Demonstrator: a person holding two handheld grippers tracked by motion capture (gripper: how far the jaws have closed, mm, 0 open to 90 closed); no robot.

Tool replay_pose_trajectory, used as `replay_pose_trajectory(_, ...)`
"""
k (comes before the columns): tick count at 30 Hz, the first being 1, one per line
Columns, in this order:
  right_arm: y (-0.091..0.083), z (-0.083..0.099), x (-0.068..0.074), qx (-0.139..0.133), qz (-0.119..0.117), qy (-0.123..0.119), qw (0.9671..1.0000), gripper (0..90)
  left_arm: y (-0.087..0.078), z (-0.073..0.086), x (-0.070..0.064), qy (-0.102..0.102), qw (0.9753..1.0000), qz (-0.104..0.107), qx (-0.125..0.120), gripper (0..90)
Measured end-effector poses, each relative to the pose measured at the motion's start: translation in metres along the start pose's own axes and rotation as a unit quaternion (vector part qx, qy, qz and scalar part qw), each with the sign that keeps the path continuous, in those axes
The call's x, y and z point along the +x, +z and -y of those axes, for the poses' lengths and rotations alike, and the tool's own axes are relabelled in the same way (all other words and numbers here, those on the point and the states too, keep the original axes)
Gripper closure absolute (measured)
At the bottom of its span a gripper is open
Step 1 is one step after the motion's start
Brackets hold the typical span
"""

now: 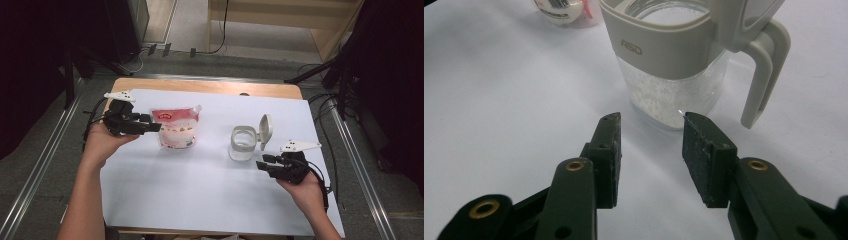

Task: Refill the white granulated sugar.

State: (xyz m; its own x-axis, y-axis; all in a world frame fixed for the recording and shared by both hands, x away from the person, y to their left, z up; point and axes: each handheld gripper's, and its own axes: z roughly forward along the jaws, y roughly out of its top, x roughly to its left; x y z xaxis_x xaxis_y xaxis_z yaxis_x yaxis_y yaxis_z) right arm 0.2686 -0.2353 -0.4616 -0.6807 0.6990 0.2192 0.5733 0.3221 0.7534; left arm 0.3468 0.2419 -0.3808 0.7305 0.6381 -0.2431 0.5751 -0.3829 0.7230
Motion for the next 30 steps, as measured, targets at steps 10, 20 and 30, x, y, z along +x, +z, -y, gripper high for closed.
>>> replay_pose_trajectory(10,-0.002,0.005,0.006,0.003,0.003,-0.005,1.0,58.5,0.021,-0.013,0.0,0.001,0.9996,0.027,0.009,59.5)
replay_pose_trajectory(20,0.001,0.004,0.019,-0.003,-0.004,-0.015,0.9999,52.9,0.026,-0.017,0.001,0.006,0.9994,0.033,0.01,87.5)
replay_pose_trajectory(30,0.004,-0.005,0.033,-0.016,-0.023,-0.03,0.9992,51.9,0.024,-0.03,-0.004,-0.06,0.9952,0.076,0.01,90.0)
